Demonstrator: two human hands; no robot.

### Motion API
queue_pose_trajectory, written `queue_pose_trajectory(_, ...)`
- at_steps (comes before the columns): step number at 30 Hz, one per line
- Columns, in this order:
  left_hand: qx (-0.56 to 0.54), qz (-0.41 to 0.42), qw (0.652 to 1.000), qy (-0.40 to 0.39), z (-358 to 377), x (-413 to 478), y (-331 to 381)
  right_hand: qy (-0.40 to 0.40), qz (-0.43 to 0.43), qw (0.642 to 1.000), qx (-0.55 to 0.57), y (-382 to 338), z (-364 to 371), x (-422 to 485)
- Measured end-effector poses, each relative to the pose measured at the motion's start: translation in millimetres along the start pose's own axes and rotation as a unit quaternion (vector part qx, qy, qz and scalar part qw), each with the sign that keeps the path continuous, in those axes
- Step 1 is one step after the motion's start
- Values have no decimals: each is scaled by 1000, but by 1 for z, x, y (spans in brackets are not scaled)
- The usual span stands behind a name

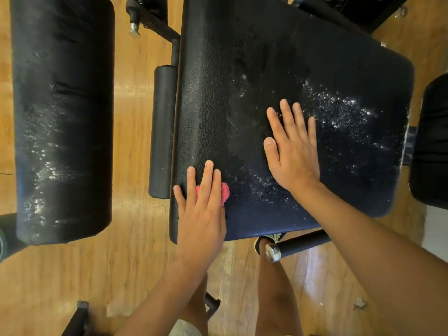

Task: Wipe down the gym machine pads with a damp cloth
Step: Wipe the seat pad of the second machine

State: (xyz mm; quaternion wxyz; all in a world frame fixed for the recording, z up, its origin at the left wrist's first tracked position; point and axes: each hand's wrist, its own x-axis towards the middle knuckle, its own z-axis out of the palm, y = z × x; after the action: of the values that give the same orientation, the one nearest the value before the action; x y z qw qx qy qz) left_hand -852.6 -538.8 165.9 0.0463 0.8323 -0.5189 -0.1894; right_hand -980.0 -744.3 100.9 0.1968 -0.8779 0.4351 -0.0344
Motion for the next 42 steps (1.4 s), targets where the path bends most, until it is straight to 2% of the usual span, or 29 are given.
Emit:
queue_pose_trajectory(13, 44, 7, 999, -23, 8, -35, -1, 14, -1, 1000, 12, 2, -1, 0)
queue_pose_trajectory(22, -40, -13, 999, -14, -2, -26, 9, 17, 1, 1000, 14, 2, 0, 0)
queue_pose_trajectory(27, -60, 4, 998, 10, -8, 9, 27, 16, 3, 1000, 15, 0, 0, -1)
queue_pose_trajectory(42, -16, 11, 997, 72, -27, 139, 49, 15, 14, 999, 30, 0, -2, -7)
